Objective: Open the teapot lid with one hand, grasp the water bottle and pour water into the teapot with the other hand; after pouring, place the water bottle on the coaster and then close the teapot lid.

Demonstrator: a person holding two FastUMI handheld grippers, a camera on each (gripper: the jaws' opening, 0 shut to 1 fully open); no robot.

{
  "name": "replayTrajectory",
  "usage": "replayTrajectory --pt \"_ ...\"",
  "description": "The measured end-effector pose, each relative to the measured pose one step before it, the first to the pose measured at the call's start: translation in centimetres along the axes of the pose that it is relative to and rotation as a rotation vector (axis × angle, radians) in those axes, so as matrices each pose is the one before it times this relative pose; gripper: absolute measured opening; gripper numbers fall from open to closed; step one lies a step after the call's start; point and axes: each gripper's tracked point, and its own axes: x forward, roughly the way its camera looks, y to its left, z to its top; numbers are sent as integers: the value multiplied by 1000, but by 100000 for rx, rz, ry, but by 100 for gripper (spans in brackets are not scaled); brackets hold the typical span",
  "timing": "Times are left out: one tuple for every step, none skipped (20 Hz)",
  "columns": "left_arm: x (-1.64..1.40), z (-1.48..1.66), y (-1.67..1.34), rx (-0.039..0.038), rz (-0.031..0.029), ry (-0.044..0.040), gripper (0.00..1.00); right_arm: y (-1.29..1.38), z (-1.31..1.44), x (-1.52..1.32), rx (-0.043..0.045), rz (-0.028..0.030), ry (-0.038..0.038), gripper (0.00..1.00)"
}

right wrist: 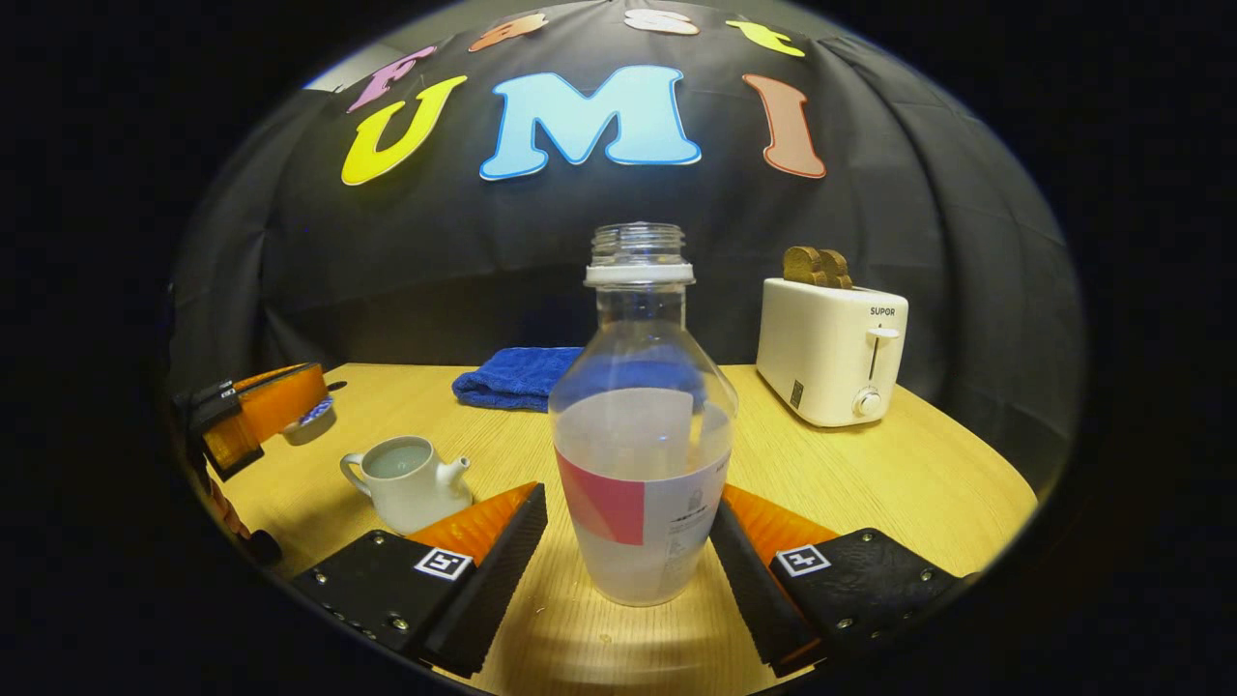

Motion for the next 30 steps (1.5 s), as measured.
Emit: replayTrajectory --pt "-310 -128 1151 -461 1756 -307 17 -7 139 30 -407 -31 -42 98" --pt "12 -93 936 -432 1608 105 17 -40 -224 23 -340 -52 -82 98" --pt "5 -175 851 -858 1226 399 17 -24 -80 97 -481 -262 14 98" --pt "55 -92 545 -1523 83 383 17 19 -92 33 -670 -309 41 98" --pt "0 -129 319 -1293 103 -24 17 -32 55 70 -327 -63 -2 98" --pt "59 39 374 -139 276 -331 17 64 -32 -9 3 251 -119 98" --pt "-48 -27 459 808 1002 -183 17 -45 9 49 268 15 140 98" --pt "-60 207 549 728 1264 -441 17 17 -94 -31 312 209 224 98" --pt "-200 125 467 -288 699 -643 17 34 6 15 268 76 199 98" --pt "-95 283 254 -1021 269 -433 17 16 27 -13 152 214 19 98" --pt "43 100 323 -1245 357 -699 17 -11 48 -3 29 -23 70 98" --pt "150 32 415 -1000 872 -253 14 -94 -57 85 -140 -96 -123 98" --pt "-73 -94 439 -684 691 45 14 -119 3 31 43 -306 182 98" --pt "35 -169 205 -363 575 -106 14 -108 -68 -54 319 -108 268 91" --pt "25 -49 106 -167 267 138 14 -104 17 91 536 -67 574 87" --pt "25 -66 4 -135 -111 382 14 -86 -352 16 726 -263 544 86" --pt "-9 -290 -189 -259 -356 377 14 -62 245 54 548 335 -148 80" --pt "11 -33 -259 -351 -629 433 17 13 184 -413 -6 -200 149 77" --pt "7 -234 -170 -307 -608 375 17 -59 -235 246 -215 -391 -250 77" --pt "92 -54 -108 -84 -276 355 17 19 -11 -124 -357 18 -125 77" --pt "18 -65 -34 -52 -52 192 17 4 19 13 -56 44 46 77" --pt "67 -22 -40 -162 -161 17 17 -68 -30 22 78 -305 71 77" --pt "-51 -1 -17 -262 -90 -81 17 16 91 0 -12 -72 -100 77" --pt "62 62 -60 -114 -252 117 17 93 101 7 -113 267 -165 77" --pt "-35 -109 -41 17 49 123 17 21 -67 41 8 233 -36 76" --pt "1 -46 -41 -79 -159 163 17 22 -38 -25 42 272 -79 76" --pt "106 -163 -19 -259 -132 110 17 -30 2 -18 71 -25 95 76" --pt "32 13 16 -182 -61 134 17 9 -27 -18 -90 165 -12 76" --pt "93 -149 -10 27 72 130 14 51 31 29 -91 151 57 76" --pt "61 -126 35 -25 115 100 17 -47 -106 -143 -595 -456 343 76"
